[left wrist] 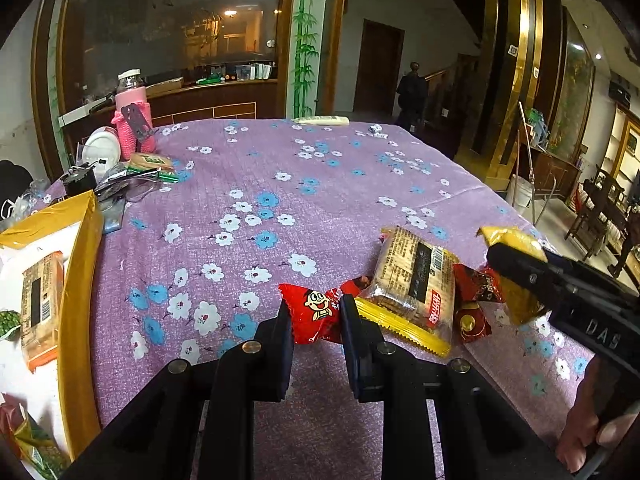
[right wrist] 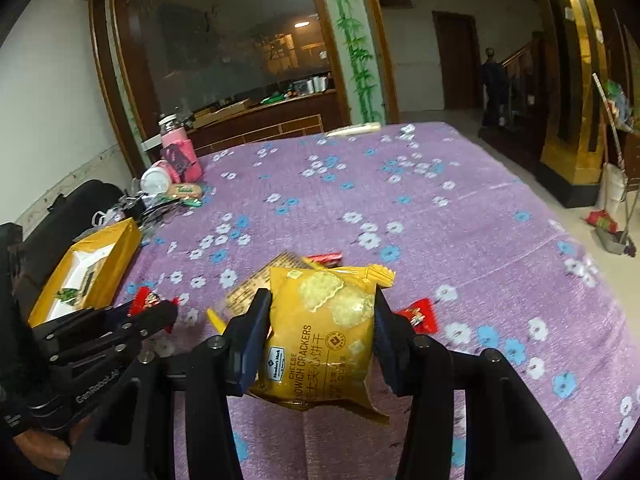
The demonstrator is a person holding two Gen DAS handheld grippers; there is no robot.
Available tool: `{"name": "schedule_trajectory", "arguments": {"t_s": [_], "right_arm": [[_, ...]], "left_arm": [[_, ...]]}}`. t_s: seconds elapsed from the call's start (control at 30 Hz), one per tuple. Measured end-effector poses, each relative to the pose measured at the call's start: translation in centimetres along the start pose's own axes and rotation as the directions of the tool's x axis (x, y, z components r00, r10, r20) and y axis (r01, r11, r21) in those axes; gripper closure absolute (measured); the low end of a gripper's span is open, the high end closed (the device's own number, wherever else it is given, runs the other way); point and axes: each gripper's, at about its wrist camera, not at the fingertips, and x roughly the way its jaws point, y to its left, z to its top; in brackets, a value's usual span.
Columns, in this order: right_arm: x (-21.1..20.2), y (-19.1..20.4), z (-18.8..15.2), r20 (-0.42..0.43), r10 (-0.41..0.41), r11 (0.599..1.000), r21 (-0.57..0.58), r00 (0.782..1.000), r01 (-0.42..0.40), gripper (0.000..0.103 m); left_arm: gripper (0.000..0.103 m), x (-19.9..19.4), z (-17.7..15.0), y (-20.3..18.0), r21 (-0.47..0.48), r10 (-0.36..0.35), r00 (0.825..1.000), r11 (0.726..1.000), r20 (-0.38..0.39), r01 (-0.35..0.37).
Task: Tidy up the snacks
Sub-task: 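Grasp the yellow sandwich-crackers bag with the right gripper while the left grasps the red candy, then carry the crackers bag and red candy over the white tray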
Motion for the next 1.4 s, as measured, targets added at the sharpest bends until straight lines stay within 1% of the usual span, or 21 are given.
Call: {"name": "schedule_trajectory", "arguments": {"t_s": [0.07,0.17,0.23,0.27,0.37,0.4,0.53,0.57,0.63,0.77,0.93,1.07,1.23,1.4], "right_arm": [[0.2,-0.2,0.1,-0.001,-0.001,1.0,0.013,1.0,0.001,0.056],[0.1,-0.4,0.1,0.006,-0.015,1.0,0.017,1.0,0.015,0.056],[0.1,-0.4,0.1,0.008,-0.031,0.999,0.015,0.999,0.031,0.056],[0.2,-0.4,0.1,0.006,-0.038,0.999,0.011,0.999,0.038,0.056],[0.2,-0.3,0.1,0.007,-0.039,0.999,0.013,0.999,0.039,0.056],[0.2,-0.4,0.1,0.004,-0.04,0.999,0.019,0.999,0.04,0.056],[-0.7,-0.9,-0.7,-0.028,-0.006,0.993,0.119,1.0,0.009,0.056],[-1.2,-0.8,-1.2,-0.031,-0.006,0.992,0.126,0.999,0.01,0.056],[-2.0,-0.4,-1.7,-0.034,-0.008,0.991,0.134,0.999,0.012,0.056],[-3.7,0.3,-2.6,-0.031,0.036,0.986,0.162,0.999,-0.031,0.056],[-4.7,2.8,-2.4,-0.016,0.09,0.987,0.134,0.996,-0.087,0.056],[-5.0,5.5,-2.4,-0.017,0.148,0.985,0.094,0.989,-0.146,0.056],[-4.6,9.6,-3.2,-0.055,0.218,0.976,0.027,0.974,-0.217,0.056],[-4.2,14.0,-4.4,-0.117,0.273,0.959,-0.044,0.955,-0.28,0.056]], "left_arm": [[0.082,0.2,0.0,0.2,-0.008,-0.016,1.0,1.0,-0.02,0.016],[0.082,-0.2,0.1,0.0,0.004,-0.013,1.0,1.0,-0.008,0.013],[0.082,-0.2,0.0,-0.2,0.011,-0.02,1.0,1.0,-0.021,0.02],[0.082,-0.5,0.0,-0.4,0.023,-0.008,1.0,1.0,-0.009,0.008],[0.082,-1.3,0.1,-0.6,0.027,-0.022,1.0,0.999,0.019,0.021],[0.082,-1.6,0.2,-0.7,0.036,-0.012,0.999,0.999,0.037,0.01],[0.082,-2.3,0.3,-0.4,0.023,-0.032,0.997,0.999,0.07,0.03],[0.082,-2.4,0.3,-0.5,0.03,-0.028,0.997,0.999,0.071,0.026],[0.082,-2.8,0.2,-0.2,0.018,-0.042,0.997,0.999,0.07,0.041],[0.082,-4.6,-0.2,0.5,0.011,-0.043,0.995,0.999,0.088,0.042],[0.081,-6.7,-0.5,3.1,-0.048,-0.033,0.994,0.998,0.108,0.038],[0.081,-8.6,-0.4,5.8,-0.098,0.011,0.989,0.995,0.145,0.003],[0.081,-10.2,-0.3,8.7,-0.143,0.054,0.983,0.989,0.177,-0.029],[0.081,-11.3,-1.0,12.5,-0.202,0.106,0.977,0.977,0.186,-0.067]]}}
